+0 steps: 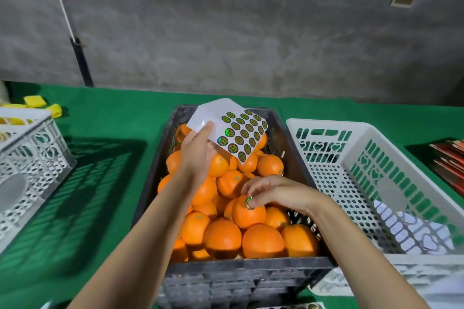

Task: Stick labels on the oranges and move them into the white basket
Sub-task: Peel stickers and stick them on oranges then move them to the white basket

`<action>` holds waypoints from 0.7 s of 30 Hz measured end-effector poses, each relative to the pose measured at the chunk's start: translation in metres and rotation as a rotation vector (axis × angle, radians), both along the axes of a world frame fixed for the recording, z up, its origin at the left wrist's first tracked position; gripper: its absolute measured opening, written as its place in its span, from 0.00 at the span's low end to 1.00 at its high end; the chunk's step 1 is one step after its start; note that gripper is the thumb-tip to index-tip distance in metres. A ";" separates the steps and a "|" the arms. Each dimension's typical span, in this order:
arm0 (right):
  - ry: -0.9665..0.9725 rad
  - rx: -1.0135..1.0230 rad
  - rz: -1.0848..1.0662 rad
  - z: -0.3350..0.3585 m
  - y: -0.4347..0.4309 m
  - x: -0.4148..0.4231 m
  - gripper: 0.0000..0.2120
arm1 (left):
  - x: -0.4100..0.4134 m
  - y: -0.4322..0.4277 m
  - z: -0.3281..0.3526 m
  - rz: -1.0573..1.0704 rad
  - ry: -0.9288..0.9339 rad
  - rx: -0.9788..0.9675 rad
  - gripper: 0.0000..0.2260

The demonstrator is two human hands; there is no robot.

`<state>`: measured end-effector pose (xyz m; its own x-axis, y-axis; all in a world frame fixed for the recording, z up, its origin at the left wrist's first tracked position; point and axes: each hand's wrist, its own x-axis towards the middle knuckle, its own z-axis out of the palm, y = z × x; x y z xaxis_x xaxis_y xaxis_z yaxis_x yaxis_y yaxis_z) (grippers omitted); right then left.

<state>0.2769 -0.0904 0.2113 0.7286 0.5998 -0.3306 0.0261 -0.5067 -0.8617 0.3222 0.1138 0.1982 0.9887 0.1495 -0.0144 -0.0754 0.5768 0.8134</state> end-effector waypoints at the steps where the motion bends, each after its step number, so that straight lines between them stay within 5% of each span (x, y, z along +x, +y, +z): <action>1: -0.019 -0.014 -0.002 -0.001 0.000 0.000 0.01 | 0.001 0.000 -0.001 -0.003 -0.004 0.007 0.16; 12: -0.106 -0.065 -0.023 -0.014 -0.004 0.008 0.07 | 0.001 -0.002 -0.002 0.010 -0.008 0.074 0.15; 21: 0.018 -0.160 0.072 -0.015 0.007 0.008 0.25 | 0.001 -0.002 -0.001 0.024 -0.016 0.101 0.12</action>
<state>0.2846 -0.0833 0.1961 0.6789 0.5889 -0.4386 0.0528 -0.6349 -0.7708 0.3231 0.1114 0.1972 0.9847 0.1731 0.0181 -0.1021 0.4902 0.8656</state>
